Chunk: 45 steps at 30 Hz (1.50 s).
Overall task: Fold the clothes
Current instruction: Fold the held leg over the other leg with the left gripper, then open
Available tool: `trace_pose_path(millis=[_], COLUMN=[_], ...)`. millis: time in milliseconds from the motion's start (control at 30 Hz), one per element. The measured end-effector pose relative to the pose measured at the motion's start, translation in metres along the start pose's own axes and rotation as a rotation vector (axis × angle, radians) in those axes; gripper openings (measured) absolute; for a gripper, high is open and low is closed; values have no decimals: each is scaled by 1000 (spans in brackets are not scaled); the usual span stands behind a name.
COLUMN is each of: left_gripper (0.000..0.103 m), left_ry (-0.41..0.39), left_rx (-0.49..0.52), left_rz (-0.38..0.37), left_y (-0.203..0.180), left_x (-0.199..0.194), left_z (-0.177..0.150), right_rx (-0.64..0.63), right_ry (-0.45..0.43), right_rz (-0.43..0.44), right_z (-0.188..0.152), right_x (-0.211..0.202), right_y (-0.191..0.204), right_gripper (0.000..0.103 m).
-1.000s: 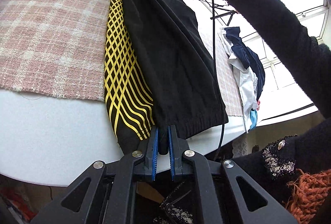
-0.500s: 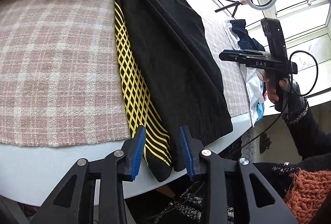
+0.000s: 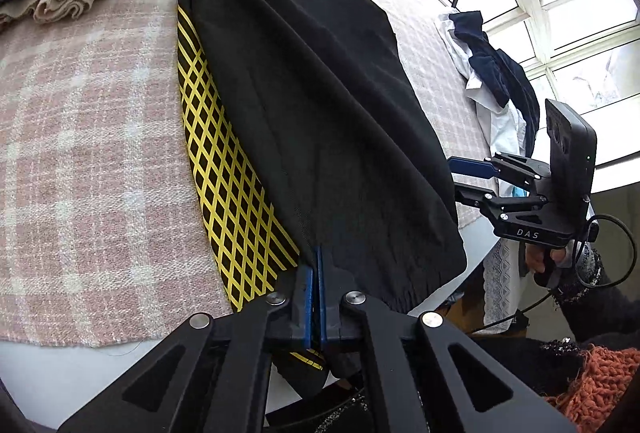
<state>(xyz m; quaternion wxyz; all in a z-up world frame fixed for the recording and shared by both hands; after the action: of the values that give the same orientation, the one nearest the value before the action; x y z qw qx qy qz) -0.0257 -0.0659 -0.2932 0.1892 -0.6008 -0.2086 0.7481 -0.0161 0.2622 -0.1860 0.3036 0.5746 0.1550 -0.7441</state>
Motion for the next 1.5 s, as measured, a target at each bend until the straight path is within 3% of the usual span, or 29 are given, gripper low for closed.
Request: trace_pose_path(millis=[200,300,400,467,633,767,900,1033,1200,1233,1333,1367,1433,1500], left_gripper=[1,3,6,10,18,18,18,18,20,25,25,20,17,17], left_ry=[-4,-13,-10,-4,27,43,0,-30,-83,-71,-29,-21,1,7], left_rx=[-78,-99,-75,-43,96,128,-4,-102,-103,-92,-79,-83,-107,-142], left_rz=[72,61,100,117,113,154,202,326,147,143,162,177,199,216], left_y=[39,45,48,43,5,-2,28,63,27,23,26,32,44,52], left_x=[3,1,-13,-18,-11,-4,-27,-53,-47,-39,-19,-17,-17,-30], left_z=[-15,-19,-25,-27,-23,-25,-34,-46,-36,-34,-32,-33,-36,-36], right_rx=[-75,-122,-105,-72,-96,-145,-207,-256,-300,-324,-341,-333,-301,-241], right_ry=[78,92,71,11,-168,-178,-124,-67,-168,-169,-104,-73,-17,-15], right_rz=[4,-4,46,59,-34,7,-19,-99,59,70,59,51,23,48], right_z=[-14,-16,-9,11,92,143,172,166,155,153,152,151,144,140], right_x=[15,11,-5,-22,-50,-28,15,30,-6,-6,16,26,37,33], right_y=[11,13,3,-17,-86,-99,-92,-98,-67,-61,-60,-65,-84,-100], right_gripper=[45,45,45,44,38,38,37,37,37,37,37,37,37,37])
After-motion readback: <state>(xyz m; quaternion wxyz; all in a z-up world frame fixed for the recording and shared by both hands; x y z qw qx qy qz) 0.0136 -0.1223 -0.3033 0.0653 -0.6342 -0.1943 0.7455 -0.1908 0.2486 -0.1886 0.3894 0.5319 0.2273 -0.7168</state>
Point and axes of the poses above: each gripper's, at about its wrist camera, not at the fingertips, and x roughly the way its jaws point, y to its left, z to its top, the point moved 7 cm from there along x, roughly the way its jaws point, and after that the axes turned 3 degrees about -x, right-handed, at the moved point
